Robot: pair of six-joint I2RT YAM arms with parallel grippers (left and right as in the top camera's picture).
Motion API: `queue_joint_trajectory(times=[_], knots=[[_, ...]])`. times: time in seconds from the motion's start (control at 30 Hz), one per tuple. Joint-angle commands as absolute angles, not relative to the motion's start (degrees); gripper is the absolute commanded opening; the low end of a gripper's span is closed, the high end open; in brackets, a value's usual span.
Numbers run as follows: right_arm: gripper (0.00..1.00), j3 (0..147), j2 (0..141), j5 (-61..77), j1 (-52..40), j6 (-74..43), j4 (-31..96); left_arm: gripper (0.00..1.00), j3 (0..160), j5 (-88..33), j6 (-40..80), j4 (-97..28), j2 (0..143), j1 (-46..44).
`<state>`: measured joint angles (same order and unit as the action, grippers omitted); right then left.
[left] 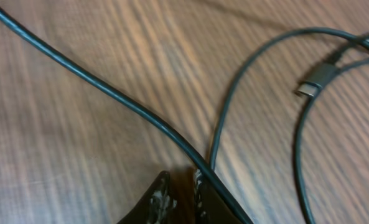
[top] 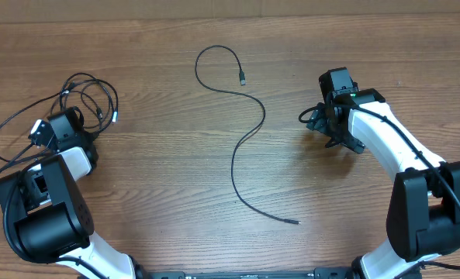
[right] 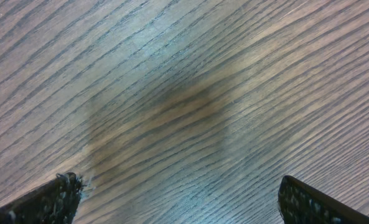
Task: Untangle cables
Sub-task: 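Lower and release the cable onto the left cable pile, then raise the left gripper and move it right toward center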
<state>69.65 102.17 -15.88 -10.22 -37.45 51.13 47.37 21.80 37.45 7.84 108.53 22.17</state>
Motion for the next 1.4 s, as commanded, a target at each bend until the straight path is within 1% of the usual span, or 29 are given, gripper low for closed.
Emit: queue_joint_trajectory(times=[0.0, 0.07, 0.13, 0.43, 0.53, 0.6, 0.7, 0.93, 1.13, 1.23, 1.37], knots=[[1.0, 70.5, 101.3, -16.9, -10.2, -37.2, 51.1, 0.07, 42.3, 5.3, 32.4, 2.9, 116.6, 21.4], [1.0, 70.5, 101.3, -16.9, -10.2, -37.2, 51.1, 0.04, 42.6, 3.9, 29.6, 2.7, 116.0, 21.3], [1.0, 70.5, 101.3, -16.9, -10.2, -37.2, 51.1, 0.04, 42.9, 2.2, 28.0, 1.6, 114.7, 21.3], [1.0, 70.5, 101.3, -16.9, -10.2, -37.2, 51.1, 0.04, 43.0, 1.0, 27.2, -8.4, 100.6, 21.0], [1.0, 70.5, 101.3, -16.9, -10.2, -37.2, 51.1, 0.06, 43.0, -6.3, 27.1, -9.9, 97.4, 19.7], [1.0, 70.5, 101.3, -16.9, -10.2, -37.2, 51.1, 0.07, 43.0, -12.7, 25.3, -9.8, 97.2, 18.2], [1.0, 70.5, 101.3, -16.9, -10.2, -37.2, 51.1, 0.04, 43.0, -16.0, 22.5, -9.0, 97.6, 15.4], [1.0, 70.5, 101.3, -16.9, -10.2, -37.2, 51.1, 0.04, 43.0, -16.2, 14.5, -4.9, 98.1, 6.2], [1.0, 70.5, 101.3, -16.9, -10.2, -37.2, 51.1, 0.04, 43.0, -16.1, 12.8, -1.3, 98.1, -0.3], [1.0, 70.5, 101.3, -16.9, -10.2, -37.2, 51.1, 0.04, 43.0, -16.1, 12.8, 1.1, 98.1, -2.2], [1.0, 70.5, 101.3, -16.9, -10.2, -37.2, 51.1, 0.04, 43.0, -16.1, 12.8, 4.2, 98.1, -2.4]])
